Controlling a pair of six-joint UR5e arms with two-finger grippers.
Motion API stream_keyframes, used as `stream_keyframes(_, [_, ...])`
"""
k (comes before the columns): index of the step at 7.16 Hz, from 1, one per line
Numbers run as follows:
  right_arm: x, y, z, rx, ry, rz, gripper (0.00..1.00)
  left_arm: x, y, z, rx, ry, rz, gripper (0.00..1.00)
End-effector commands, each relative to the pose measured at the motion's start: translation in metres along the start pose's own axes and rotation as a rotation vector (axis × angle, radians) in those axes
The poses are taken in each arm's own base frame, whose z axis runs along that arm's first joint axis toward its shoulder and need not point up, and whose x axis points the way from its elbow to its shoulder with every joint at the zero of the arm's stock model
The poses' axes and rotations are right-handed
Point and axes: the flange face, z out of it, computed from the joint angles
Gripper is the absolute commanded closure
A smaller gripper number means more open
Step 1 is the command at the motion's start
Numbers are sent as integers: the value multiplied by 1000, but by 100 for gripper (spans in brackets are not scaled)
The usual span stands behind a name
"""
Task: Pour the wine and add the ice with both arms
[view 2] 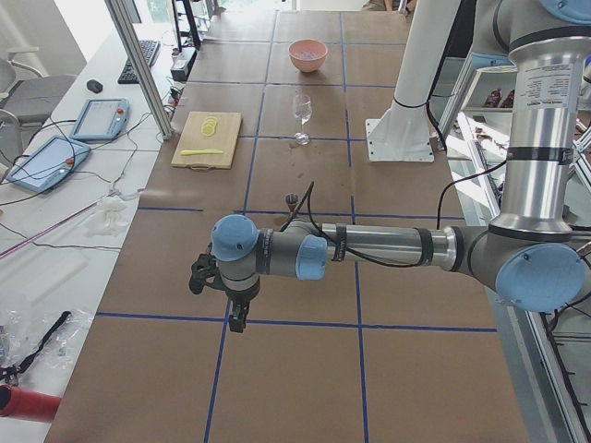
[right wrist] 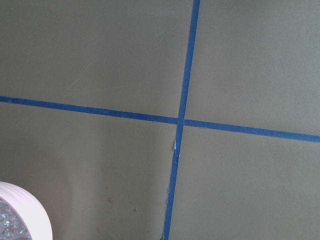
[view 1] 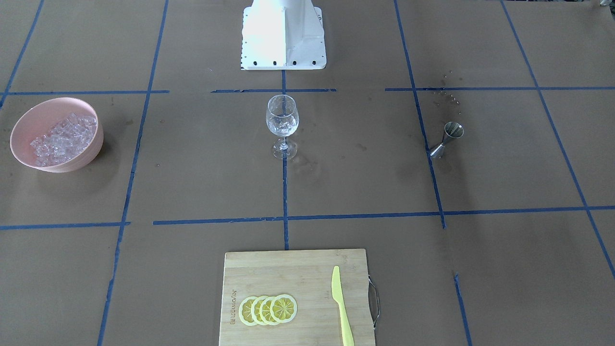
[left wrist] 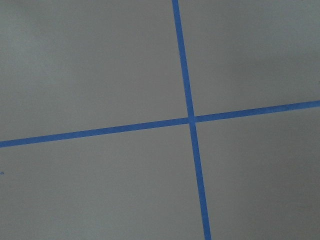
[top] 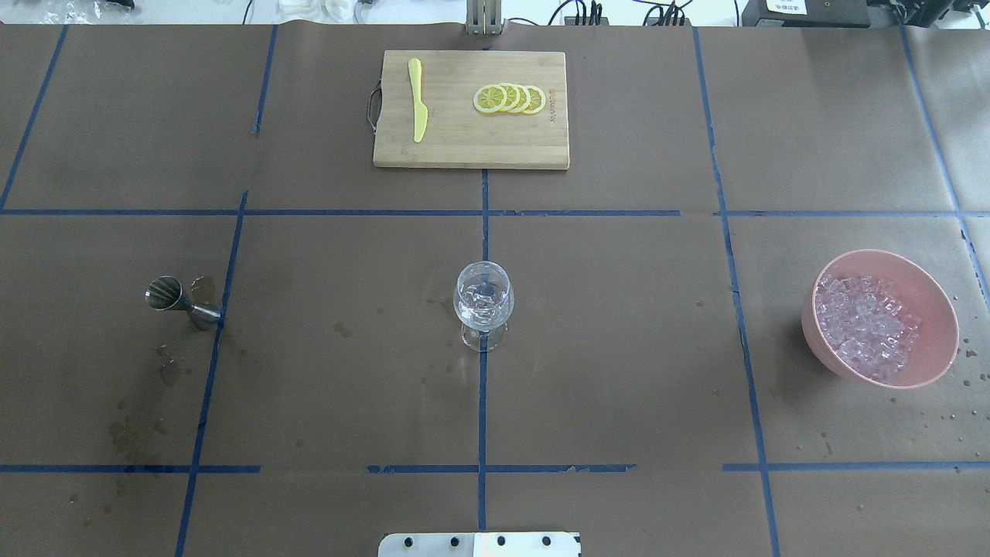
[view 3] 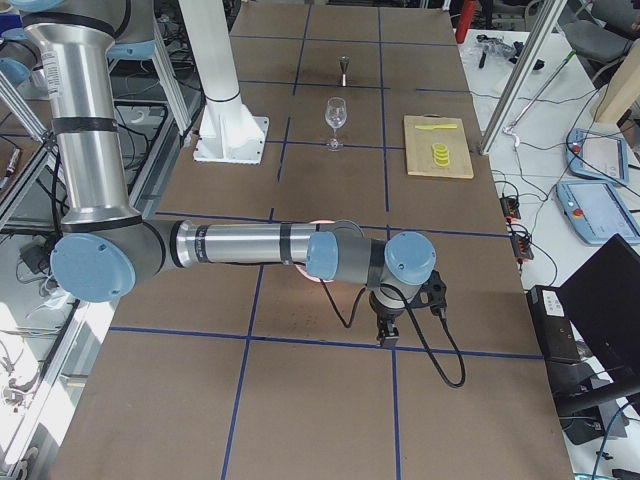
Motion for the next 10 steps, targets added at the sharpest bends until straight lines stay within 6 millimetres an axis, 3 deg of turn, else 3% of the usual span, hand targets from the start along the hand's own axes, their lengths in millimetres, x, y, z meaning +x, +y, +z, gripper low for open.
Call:
stream_keyframes(1, [3,1,-2,5,-6,46,0,1,-1,1,-17,19,-18,0])
stream_keyframes(8, [18,20,8,30,9,42,0,7,-6,-6,-5,14,-4,0])
stream_keyframes(10, [28,41,18,58,15,19,0,8,-7,-6,-3,12,-2,0])
